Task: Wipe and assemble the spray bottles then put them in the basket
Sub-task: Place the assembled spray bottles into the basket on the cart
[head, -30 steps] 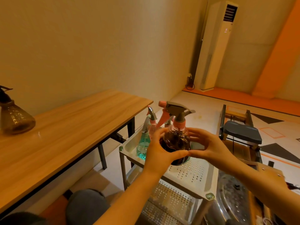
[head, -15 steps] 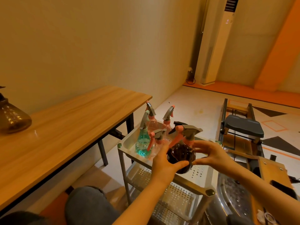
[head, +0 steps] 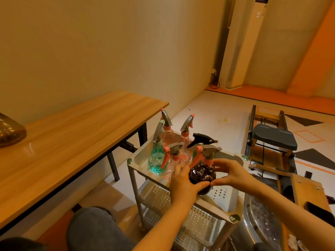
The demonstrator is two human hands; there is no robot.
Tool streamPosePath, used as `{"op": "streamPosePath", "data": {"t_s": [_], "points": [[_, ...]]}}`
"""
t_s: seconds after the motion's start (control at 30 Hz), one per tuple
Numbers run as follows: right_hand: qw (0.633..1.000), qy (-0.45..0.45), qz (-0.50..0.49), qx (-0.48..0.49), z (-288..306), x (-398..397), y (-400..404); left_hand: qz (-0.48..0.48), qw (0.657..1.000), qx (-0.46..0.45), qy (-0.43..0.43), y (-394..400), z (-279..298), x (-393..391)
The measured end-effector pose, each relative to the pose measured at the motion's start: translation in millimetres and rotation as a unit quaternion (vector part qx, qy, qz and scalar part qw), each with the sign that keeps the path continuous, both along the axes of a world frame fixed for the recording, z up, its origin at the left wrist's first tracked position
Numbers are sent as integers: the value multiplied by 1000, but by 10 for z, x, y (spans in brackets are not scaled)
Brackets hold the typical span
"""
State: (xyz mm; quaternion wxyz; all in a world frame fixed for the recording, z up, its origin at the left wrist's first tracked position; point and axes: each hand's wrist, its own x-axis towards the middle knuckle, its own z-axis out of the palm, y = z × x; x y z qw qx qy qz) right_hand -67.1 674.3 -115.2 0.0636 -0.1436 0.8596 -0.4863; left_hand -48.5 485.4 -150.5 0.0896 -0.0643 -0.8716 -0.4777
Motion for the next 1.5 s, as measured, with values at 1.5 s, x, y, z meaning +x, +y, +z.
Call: {"op": "streamPosePath", "data": {"t_s": [1.5], "points": [[921,-168,-284,-209,-185,51,-512,-130,967,142,-167,-361,101,75]]}}
